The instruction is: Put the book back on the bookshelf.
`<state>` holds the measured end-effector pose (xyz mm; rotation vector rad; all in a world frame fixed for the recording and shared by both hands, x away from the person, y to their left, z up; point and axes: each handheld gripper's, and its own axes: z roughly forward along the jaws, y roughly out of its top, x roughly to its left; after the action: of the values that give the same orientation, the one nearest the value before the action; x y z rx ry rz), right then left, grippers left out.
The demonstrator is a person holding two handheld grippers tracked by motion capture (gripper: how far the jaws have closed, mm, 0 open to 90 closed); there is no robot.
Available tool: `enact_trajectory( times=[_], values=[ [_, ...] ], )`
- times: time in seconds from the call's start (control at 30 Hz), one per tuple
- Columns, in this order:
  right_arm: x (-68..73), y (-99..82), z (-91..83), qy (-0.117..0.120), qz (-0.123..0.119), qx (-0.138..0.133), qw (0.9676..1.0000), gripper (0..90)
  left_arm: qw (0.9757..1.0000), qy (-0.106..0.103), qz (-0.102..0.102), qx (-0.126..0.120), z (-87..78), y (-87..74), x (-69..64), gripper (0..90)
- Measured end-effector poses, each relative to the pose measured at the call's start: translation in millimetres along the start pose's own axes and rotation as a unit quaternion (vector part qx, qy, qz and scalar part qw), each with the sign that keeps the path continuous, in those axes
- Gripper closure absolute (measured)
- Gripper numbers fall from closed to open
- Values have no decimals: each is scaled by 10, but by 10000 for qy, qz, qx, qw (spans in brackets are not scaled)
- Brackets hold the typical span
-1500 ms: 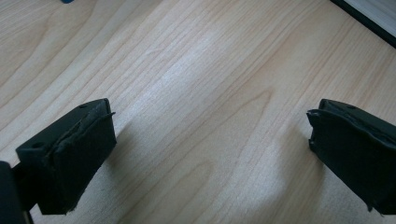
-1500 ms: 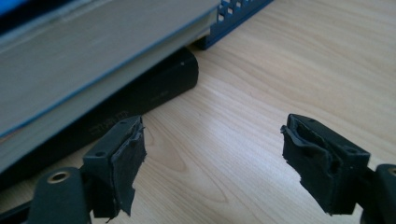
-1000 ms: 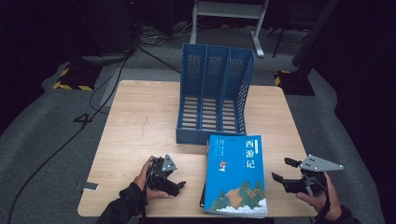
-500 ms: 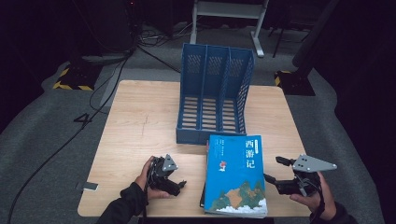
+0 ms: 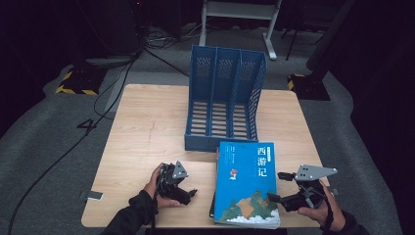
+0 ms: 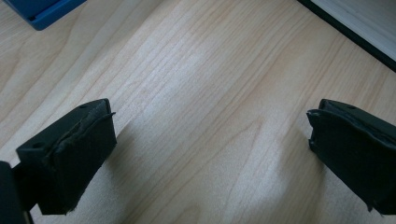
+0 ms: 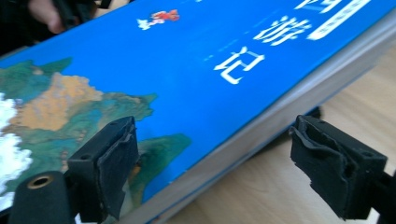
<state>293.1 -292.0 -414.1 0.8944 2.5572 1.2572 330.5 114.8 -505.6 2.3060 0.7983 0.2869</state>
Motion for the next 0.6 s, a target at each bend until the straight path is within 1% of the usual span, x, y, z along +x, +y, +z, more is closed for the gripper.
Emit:
enact_trajectory(
  times=[0.03,0.1,0.2,0.23,0.33,0.4,0.43,0.47,0.6],
  values=[
    [-16,-5,22,150,80,25,9999,150,10000,-7,3,-5,9,9,-8,6],
    [-31,-8,37,319,176,94,9993,143,10000,-18,11,-14,18,17,-14,6],
    [-44,-12,61,493,254,147,9984,129,10000,-23,30,-6,25,27,-17,6],
    [-47,-10,73,544,266,184,9980,107,10000,-41,35,-11,35,38,-24,6],
    [-44,3,99,574,260,257,9977,80,10000,-66,70,-13,52,57,-27,7],
    [-27,15,92,526,176,261,9981,81,9999,-86,95,-8,60,69,-26,7],
    [-27,15,92,526,176,261,9981,81,9999,-86,95,-8,60,69,-26,7],
    [-12,29,85,480,75,266,9985,83,9999,-103,95,2,70,81,-28,7],
    [-20,41,75,491,-5,250,9985,94,9999,-113,110,-19,91,102,-35,10]
  ],
)
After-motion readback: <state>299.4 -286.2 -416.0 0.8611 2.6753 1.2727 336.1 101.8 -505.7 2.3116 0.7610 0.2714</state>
